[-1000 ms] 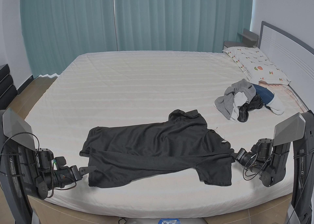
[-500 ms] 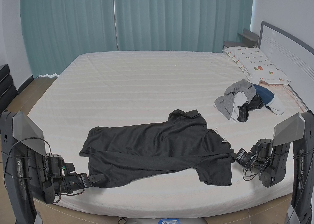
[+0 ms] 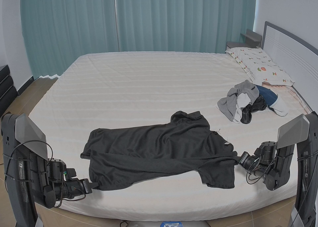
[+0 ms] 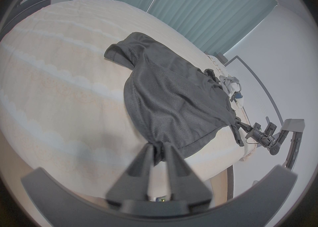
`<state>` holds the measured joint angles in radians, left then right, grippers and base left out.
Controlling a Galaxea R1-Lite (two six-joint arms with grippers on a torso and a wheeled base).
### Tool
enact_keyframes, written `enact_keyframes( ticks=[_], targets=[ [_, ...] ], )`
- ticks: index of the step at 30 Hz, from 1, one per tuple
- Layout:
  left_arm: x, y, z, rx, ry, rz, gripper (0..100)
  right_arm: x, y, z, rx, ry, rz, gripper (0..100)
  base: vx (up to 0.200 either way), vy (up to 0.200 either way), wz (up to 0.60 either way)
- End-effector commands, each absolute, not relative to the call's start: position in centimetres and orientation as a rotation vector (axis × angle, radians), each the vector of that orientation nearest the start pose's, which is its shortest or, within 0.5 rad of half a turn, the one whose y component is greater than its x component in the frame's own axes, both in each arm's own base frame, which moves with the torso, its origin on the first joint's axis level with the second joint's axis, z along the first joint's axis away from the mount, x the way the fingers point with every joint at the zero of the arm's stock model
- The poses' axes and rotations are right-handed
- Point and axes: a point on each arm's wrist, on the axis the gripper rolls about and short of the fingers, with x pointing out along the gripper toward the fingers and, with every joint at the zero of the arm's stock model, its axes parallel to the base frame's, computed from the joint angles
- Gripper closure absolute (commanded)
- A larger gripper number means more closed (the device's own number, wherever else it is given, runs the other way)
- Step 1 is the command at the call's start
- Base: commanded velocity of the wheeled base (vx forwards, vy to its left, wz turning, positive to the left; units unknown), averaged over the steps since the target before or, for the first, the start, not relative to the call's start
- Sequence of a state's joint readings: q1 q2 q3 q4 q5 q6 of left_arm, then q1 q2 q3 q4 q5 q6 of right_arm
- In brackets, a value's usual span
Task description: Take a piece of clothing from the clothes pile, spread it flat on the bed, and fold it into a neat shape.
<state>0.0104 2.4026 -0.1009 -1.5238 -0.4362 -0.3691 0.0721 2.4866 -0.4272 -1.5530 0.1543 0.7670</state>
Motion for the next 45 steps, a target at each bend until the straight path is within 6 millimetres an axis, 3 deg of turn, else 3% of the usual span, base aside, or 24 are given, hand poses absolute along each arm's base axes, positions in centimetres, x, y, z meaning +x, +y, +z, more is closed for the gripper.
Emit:
enact_keyframes(
  ticks=[1,10,16,21,22,23,37,38,45],
  targets=[
    [23.2,-0.6,-4.9,-0.520,0.839,-0.248,100,30.9,2.9,-5.4,0.763,0.565,0.028,0,0.000,0.000,0.00],
    [23.1,-0.8,-4.3,-0.516,0.819,-0.239,100,28.6,2.6,-1.1,0.770,0.520,0.059,0,0.000,0.000,0.00],
    [21.4,-0.8,-3.8,-0.521,0.864,-0.228,100,27.3,3.6,-1.4,0.756,0.586,0.075,0,0.000,0.000,0.00],
    [21.1,-0.7,-3.8,-0.563,0.880,-0.198,100,23.6,5.1,-2.4,0.726,0.752,0.104,0,0.000,0.000,0.00],
    [21.1,-0.7,-3.8,-0.563,0.880,-0.198,100,23.6,5.1,-2.4,0.726,0.752,0.104,0,0.000,0.000,0.00],
    [21.1,-0.7,-3.5,-0.595,0.871,-0.179,100,22.9,5.4,-3.5,0.712,0.817,0.098,0,0.000,0.000,0.00],
    [21.1,-0.7,-3.2,-0.671,0.868,-0.137,100,25.3,6.1,-4.9,0.728,0.783,0.117,0,0.000,0.000,0.00],
    [21.1,-0.6,-3.3,-0.672,0.871,-0.135,100,25.2,6.1,-4.9,0.728,0.784,0.117,100,0.000,0.000,0.00],
    [21.1,-0.5,-3.2,-0.671,0.865,-0.124,100,23.5,4.7,-3.3,0.773,0.799,0.089,100,0.000,0.000,0.00]
  ],
)
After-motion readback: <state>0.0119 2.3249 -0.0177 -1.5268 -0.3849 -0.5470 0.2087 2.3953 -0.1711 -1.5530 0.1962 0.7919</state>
